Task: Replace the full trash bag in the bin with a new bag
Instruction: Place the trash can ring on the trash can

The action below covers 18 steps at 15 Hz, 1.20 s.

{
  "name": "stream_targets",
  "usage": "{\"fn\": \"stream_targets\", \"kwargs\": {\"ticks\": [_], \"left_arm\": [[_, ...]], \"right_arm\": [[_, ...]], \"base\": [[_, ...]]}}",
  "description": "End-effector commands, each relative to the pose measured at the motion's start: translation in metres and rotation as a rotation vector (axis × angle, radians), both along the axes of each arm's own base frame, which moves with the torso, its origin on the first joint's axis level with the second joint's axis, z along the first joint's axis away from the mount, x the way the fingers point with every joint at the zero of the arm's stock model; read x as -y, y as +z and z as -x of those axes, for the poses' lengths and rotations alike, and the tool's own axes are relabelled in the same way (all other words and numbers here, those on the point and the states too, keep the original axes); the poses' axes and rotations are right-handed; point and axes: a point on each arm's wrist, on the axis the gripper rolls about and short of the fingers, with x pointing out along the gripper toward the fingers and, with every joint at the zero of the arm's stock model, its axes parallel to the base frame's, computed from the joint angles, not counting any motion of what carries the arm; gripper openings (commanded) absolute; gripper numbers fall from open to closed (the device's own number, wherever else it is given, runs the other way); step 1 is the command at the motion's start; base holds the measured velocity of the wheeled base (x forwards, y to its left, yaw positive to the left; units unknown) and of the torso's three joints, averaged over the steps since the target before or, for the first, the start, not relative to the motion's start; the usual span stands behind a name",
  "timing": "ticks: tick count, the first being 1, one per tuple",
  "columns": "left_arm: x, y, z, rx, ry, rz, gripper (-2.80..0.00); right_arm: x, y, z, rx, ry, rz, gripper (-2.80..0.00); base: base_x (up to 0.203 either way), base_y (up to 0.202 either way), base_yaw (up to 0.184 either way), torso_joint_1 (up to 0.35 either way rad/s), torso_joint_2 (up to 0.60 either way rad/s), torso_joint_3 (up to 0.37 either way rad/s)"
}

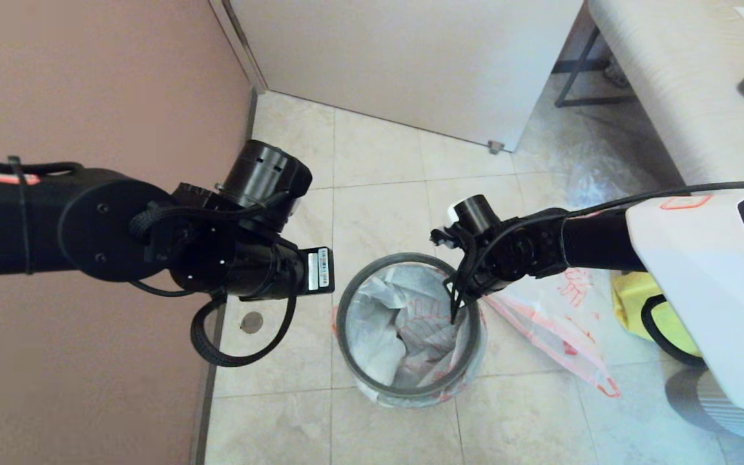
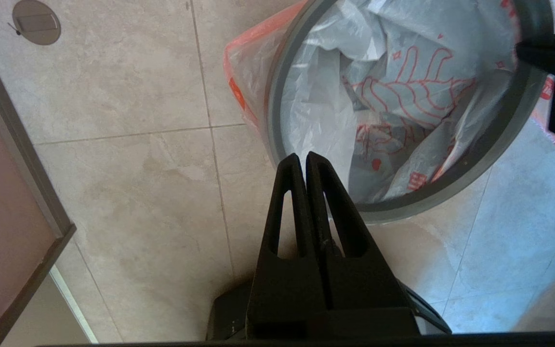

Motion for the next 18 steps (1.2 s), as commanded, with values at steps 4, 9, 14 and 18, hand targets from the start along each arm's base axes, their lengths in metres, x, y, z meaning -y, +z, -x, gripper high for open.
{"fn": "stream_targets", "kwargs": {"ticks": [4, 9, 14, 18], "left_arm": [[-0.001, 0.001, 0.000, 0.004, 0.005, 0.003, -2.80], [0.001, -0.002, -0.001, -0.005, 0.004, -0.003, -2.80], [0.001, -0.002, -0.002, -0.005, 0.004, -0.003, -2.80], [0.001, -0.002, -0.002, -0.005, 0.004, -0.003, -2.80]], "right_arm": [[-0.003, -0.022, -0.005, -0.029, -0.014, 0.040, -2.80], [-0.004, -0.021, -0.007, -0.019, 0.001, 0.047, -2.80], [-0.012, -0.031, -0.005, -0.034, 0.025, 0.061, -2.80], [-0.019, -0.033, -0.006, -0.010, 0.037, 0.049, -2.80]], "base": [[0.000, 0.000, 0.000, 0.000, 0.00, 0.000], [0.000, 0.000, 0.000, 0.000, 0.00, 0.000], [0.000, 0.000, 0.000, 0.000, 0.00, 0.000], [0.000, 0.000, 0.000, 0.000, 0.00, 0.000]]}}
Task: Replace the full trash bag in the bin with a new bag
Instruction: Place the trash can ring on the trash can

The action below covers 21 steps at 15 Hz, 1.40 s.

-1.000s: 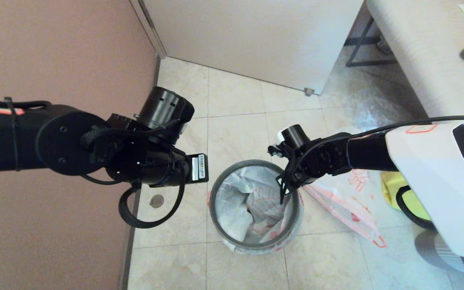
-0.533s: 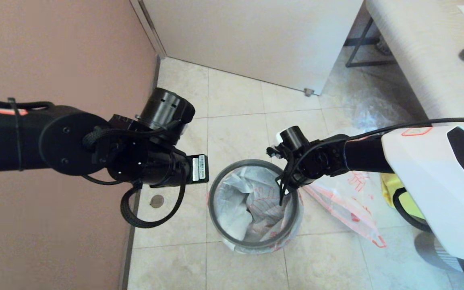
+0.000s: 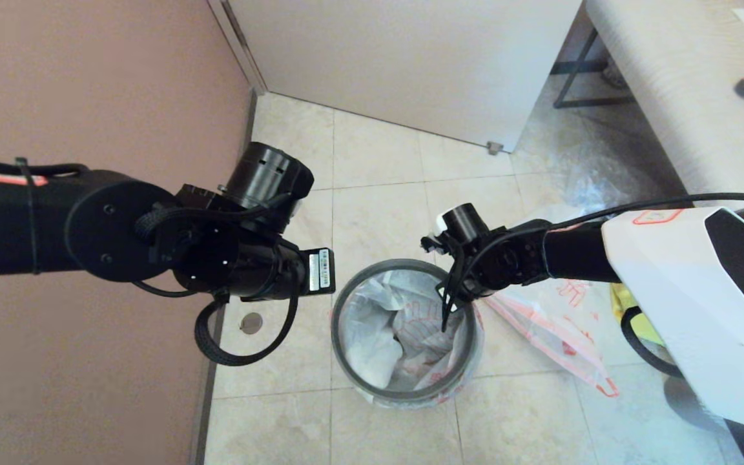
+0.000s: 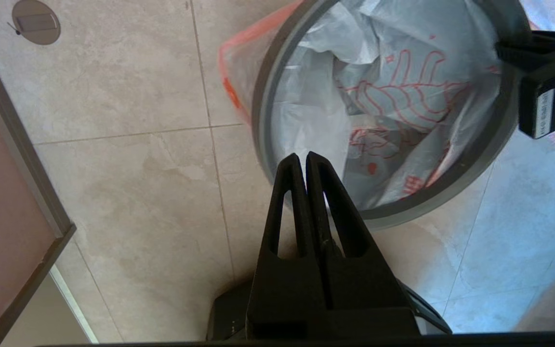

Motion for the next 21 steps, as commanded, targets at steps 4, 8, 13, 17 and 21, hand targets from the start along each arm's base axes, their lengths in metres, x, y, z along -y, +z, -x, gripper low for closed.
{"fn": "stream_targets", "kwargs": {"ticks": [4, 8, 13, 17, 21], "left_arm": [[0.000, -0.002, -0.001, -0.005, 0.003, -0.003, -2.80], [0.001, -0.003, -0.002, -0.009, 0.002, -0.005, -2.80], [0.007, -0.030, -0.017, -0.093, -0.010, -0.043, -2.80], [-0.008, -0.053, -0.041, -0.261, -0.157, 0.109, -2.80], [-0.024, -0.077, -0.069, -0.315, -0.246, 0.257, -2.80]], "right_arm": [[-0.007, -0.011, 0.002, -0.019, 0.024, 0.021, -2.80], [-0.008, -0.011, 0.000, -0.009, 0.023, 0.034, -2.80], [-0.001, -0.006, -0.003, -0.003, 0.006, 0.028, -2.80], [0.006, -0.008, -0.006, -0.007, -0.011, 0.028, -2.80], [0.018, -0.009, -0.010, -0.019, -0.039, 0.032, -2.80]], "base": [[0.000, 0.000, 0.000, 0.000, 0.00, 0.000], [0.000, 0.000, 0.000, 0.000, 0.00, 0.000], [0.000, 0.000, 0.000, 0.000, 0.00, 0.000], [0.000, 0.000, 0.000, 0.000, 0.00, 0.000], [0.000, 0.000, 0.000, 0.000, 0.00, 0.000]]}}
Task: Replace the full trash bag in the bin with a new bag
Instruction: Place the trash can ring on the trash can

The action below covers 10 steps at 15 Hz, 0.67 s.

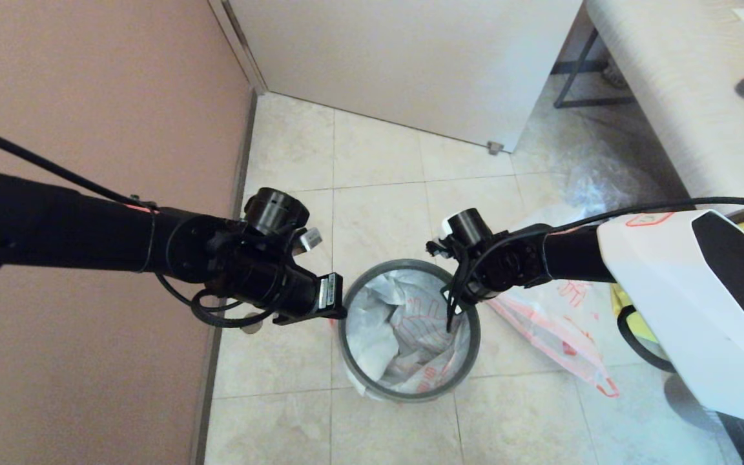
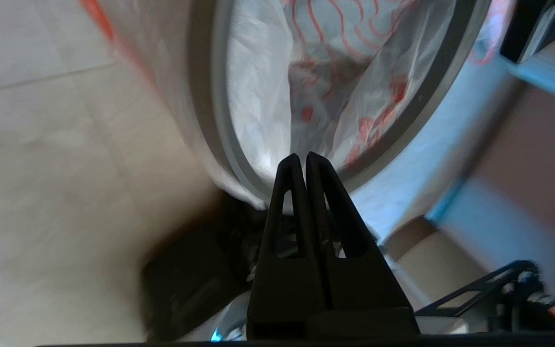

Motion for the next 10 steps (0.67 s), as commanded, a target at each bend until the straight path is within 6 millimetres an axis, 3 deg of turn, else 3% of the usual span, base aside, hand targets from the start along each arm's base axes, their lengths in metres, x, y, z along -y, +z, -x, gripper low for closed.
{"fn": "stream_targets", "kwargs": {"ticks": [1, 3, 6, 10], "left_arm": [[-0.005, -0.025, -0.015, -0.039, 0.010, 0.016, -2.80], [-0.011, -0.044, -0.026, -0.047, 0.006, 0.056, -2.80], [-0.012, -0.098, -0.043, -0.081, -0.028, 0.069, -2.80], [-0.014, -0.134, -0.050, -0.123, -0.048, 0.035, -2.80]], "right_arm": [[0.005, -0.001, -0.001, -0.007, -0.010, 0.006, -2.80], [0.006, -0.001, -0.002, -0.005, -0.013, 0.007, -2.80], [0.006, 0.002, -0.001, 0.000, -0.010, 0.005, -2.80], [0.008, 0.010, 0.000, 0.013, -0.011, 0.001, -2.80]], "base": [[0.000, 0.000, 0.000, 0.000, 0.00, 0.000], [0.000, 0.000, 0.000, 0.000, 0.00, 0.000], [0.000, 0.000, 0.000, 0.000, 0.00, 0.000], [0.000, 0.000, 0.000, 0.000, 0.00, 0.000]]}}
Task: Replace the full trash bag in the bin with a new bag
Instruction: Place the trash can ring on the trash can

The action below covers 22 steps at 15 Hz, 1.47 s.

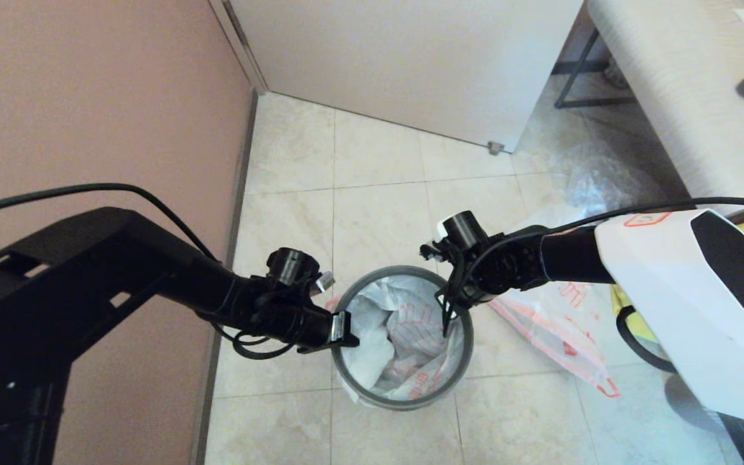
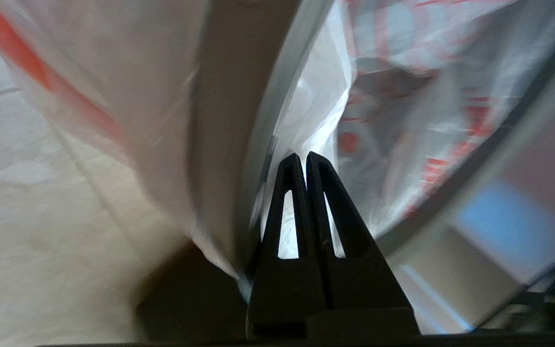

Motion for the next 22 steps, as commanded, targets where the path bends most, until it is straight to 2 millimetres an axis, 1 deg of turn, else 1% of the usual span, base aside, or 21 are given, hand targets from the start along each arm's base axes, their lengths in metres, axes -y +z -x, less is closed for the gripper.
{"fn": "stream_targets", "kwargs": {"ticks": [1, 3, 4, 6, 9, 10, 12, 13, 14, 15, 16, 18, 19, 22], "left_arm": [[0.000, -0.024, -0.004, -0.046, 0.002, -0.033, -2.80], [-0.001, -0.022, -0.003, -0.042, 0.001, -0.031, -2.80], [0.000, -0.020, -0.002, -0.038, 0.000, -0.030, -2.80], [0.000, -0.014, -0.001, -0.028, -0.003, -0.025, -2.80], [0.000, -0.009, 0.002, -0.020, -0.007, -0.020, -2.80], [0.001, -0.008, 0.002, -0.018, -0.009, -0.019, -2.80], [0.000, 0.000, 0.004, -0.002, -0.008, -0.017, -2.80], [0.000, 0.007, 0.006, 0.013, -0.008, -0.011, -2.80], [0.001, 0.013, 0.009, 0.025, -0.011, -0.006, -2.80], [0.002, 0.016, 0.011, 0.032, -0.016, -0.005, -2.80], [0.002, 0.016, 0.011, 0.032, -0.016, -0.005, -2.80], [0.003, 0.016, 0.010, 0.034, -0.017, -0.004, -2.80], [0.003, 0.016, 0.010, 0.033, -0.017, -0.004, -2.80], [0.006, 0.016, 0.012, 0.033, -0.025, -0.003, -2.80]], "right_arm": [[0.002, 0.006, 0.001, 0.014, -0.008, 0.003, -2.80], [0.003, 0.010, 0.001, 0.027, -0.013, 0.006, -2.80], [0.002, 0.012, 0.002, 0.032, -0.014, 0.006, 0.00], [0.005, 0.019, 0.005, 0.043, -0.025, 0.006, 0.00], [0.015, 0.048, 0.023, 0.066, -0.020, -0.020, 0.00], [0.021, 0.060, 0.033, 0.066, -0.013, -0.042, 0.00], [0.032, 0.078, 0.043, 0.053, -0.001, -0.142, 0.00], [0.038, 0.079, 0.042, 0.042, -0.011, -0.170, 0.00], [0.039, 0.077, 0.042, 0.035, -0.018, -0.177, 0.00], [0.041, 0.070, 0.039, 0.019, -0.028, -0.168, 0.00], [0.041, 0.063, 0.036, 0.002, -0.031, -0.159, 0.00], [0.037, 0.041, 0.030, -0.041, -0.035, -0.132, 0.00], [0.035, 0.034, 0.026, -0.045, -0.035, -0.128, 0.00], [0.033, 0.020, 0.013, 0.018, -0.049, -0.139, 0.00]], "base": [[0.000, 0.000, 0.000, 0.000, 0.00, 0.000], [0.000, 0.000, 0.000, 0.000, 0.00, 0.000], [0.000, 0.000, 0.000, 0.000, 0.00, 0.000], [0.000, 0.000, 0.000, 0.000, 0.00, 0.000], [0.000, 0.000, 0.000, 0.000, 0.00, 0.000], [0.000, 0.000, 0.000, 0.000, 0.00, 0.000], [0.000, 0.000, 0.000, 0.000, 0.00, 0.000], [0.000, 0.000, 0.000, 0.000, 0.00, 0.000], [0.000, 0.000, 0.000, 0.000, 0.00, 0.000], [0.000, 0.000, 0.000, 0.000, 0.00, 0.000], [0.000, 0.000, 0.000, 0.000, 0.00, 0.000], [0.000, 0.000, 0.000, 0.000, 0.00, 0.000], [0.000, 0.000, 0.000, 0.000, 0.00, 0.000], [0.000, 0.000, 0.000, 0.000, 0.00, 0.000]]}}
